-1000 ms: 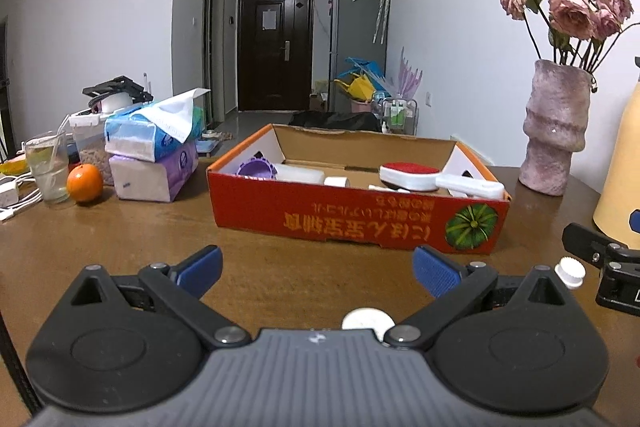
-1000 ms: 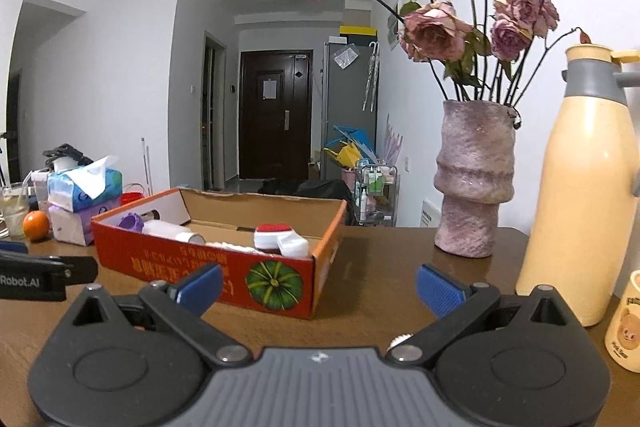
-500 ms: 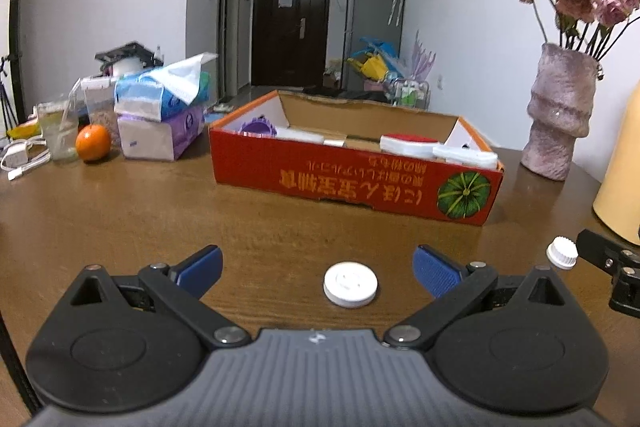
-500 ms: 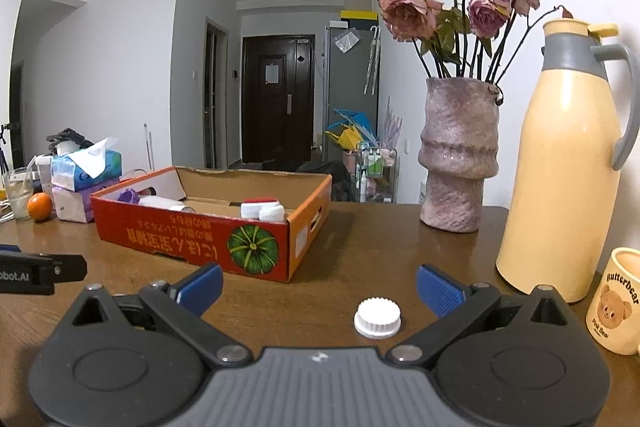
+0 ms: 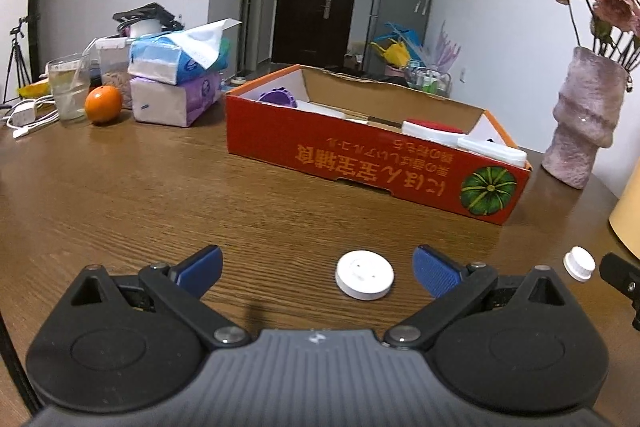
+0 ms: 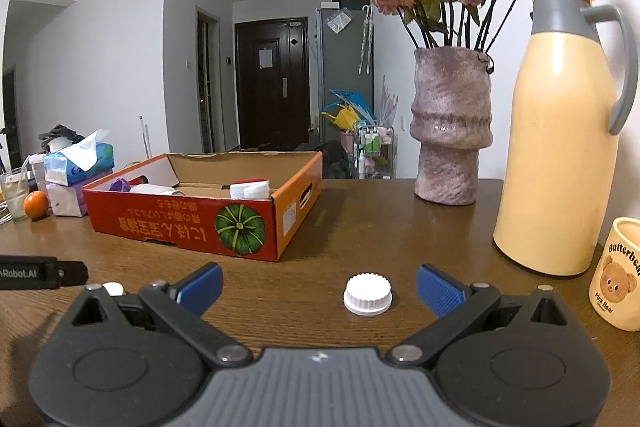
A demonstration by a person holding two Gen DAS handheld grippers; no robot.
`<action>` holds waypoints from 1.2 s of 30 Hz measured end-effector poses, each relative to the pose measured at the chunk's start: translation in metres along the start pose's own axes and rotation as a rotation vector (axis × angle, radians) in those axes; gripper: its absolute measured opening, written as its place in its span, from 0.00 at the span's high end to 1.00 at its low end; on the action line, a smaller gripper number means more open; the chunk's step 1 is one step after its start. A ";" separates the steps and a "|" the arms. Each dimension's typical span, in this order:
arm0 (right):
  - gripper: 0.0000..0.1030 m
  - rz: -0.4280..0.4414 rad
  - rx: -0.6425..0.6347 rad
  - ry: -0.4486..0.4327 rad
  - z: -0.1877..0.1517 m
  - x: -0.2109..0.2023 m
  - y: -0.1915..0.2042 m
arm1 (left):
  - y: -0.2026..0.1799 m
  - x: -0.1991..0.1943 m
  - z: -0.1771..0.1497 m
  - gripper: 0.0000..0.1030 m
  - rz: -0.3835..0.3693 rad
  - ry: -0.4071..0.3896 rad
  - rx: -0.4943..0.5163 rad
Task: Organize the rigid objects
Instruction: 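Close the left tool on the flat white cap while the right tool grasps the ridged white cap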
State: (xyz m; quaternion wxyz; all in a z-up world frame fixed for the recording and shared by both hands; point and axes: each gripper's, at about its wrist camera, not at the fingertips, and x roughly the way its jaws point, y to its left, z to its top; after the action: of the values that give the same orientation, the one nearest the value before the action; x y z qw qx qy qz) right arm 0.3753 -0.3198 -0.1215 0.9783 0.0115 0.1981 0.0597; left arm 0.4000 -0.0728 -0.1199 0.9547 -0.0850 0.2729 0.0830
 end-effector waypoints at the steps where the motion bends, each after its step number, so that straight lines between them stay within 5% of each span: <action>1: 0.00 -0.002 -0.002 0.004 0.000 0.002 -0.001 | 0.001 0.001 0.000 0.00 -0.006 0.006 -0.004; 16: 0.00 -0.052 -0.017 0.042 0.001 0.024 -0.025 | -0.024 0.028 -0.001 0.01 0.039 0.066 0.103; 29: 0.00 -0.039 -0.046 0.060 0.007 0.049 -0.027 | -0.039 0.045 -0.004 0.56 0.010 0.123 0.165; 36: 0.00 -0.034 -0.053 0.093 0.011 0.066 -0.029 | -0.041 0.047 -0.003 0.61 0.009 0.121 0.167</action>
State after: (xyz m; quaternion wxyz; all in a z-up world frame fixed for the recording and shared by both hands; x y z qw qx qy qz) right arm 0.4431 -0.3401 -0.1378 0.9689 -0.0206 0.2417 0.0489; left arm 0.4460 -0.1080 -0.1428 0.9399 -0.0086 0.3363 0.0592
